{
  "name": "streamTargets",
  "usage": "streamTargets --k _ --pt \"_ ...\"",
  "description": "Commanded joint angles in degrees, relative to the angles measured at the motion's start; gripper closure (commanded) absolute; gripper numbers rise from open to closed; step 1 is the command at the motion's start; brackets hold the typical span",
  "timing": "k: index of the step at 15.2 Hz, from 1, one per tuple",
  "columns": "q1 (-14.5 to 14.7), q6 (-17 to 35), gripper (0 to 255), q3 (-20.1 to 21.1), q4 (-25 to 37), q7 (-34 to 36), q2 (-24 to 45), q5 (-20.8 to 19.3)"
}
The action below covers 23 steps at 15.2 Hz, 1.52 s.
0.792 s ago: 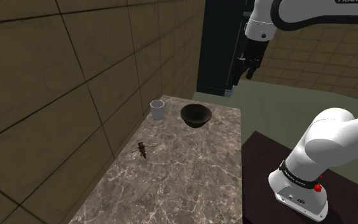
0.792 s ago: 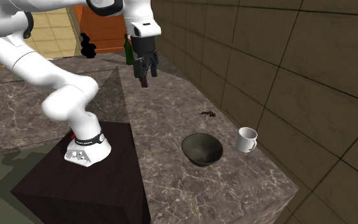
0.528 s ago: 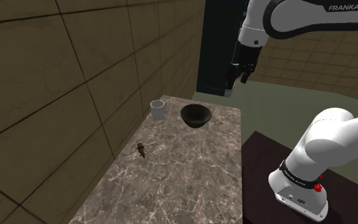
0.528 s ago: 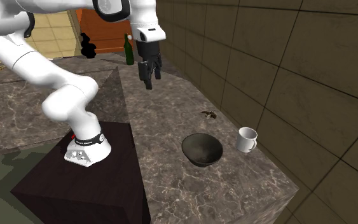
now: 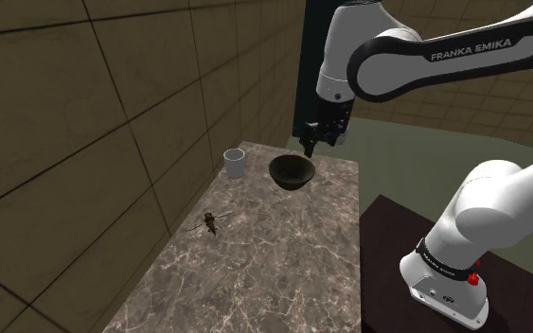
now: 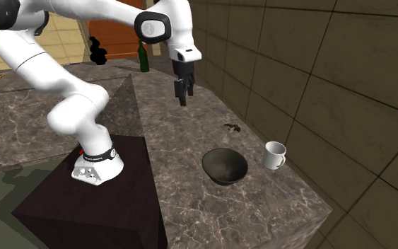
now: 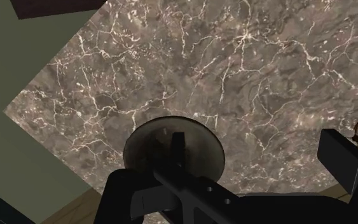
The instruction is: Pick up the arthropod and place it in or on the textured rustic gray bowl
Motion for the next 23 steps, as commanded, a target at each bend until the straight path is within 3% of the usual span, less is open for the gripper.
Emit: streamTargets --k 1,8,15,18,23 --pt "0.26 3.34 0 2.60 0.34 2.87 3.44 0.18" --pt "-0.69 13.30 0 10.72 4.32 13.24 17.52 -3.55" --pt "-1.43 19.54 0 16.68 12.45 27.70 34.68 -15.54" --pt "0.13 20.36 0 16.99 17.29 34.38 42.58 -22.32" --pt "5.55 19.84 0 14.54 26.97 43.05 55.15 -31.56"
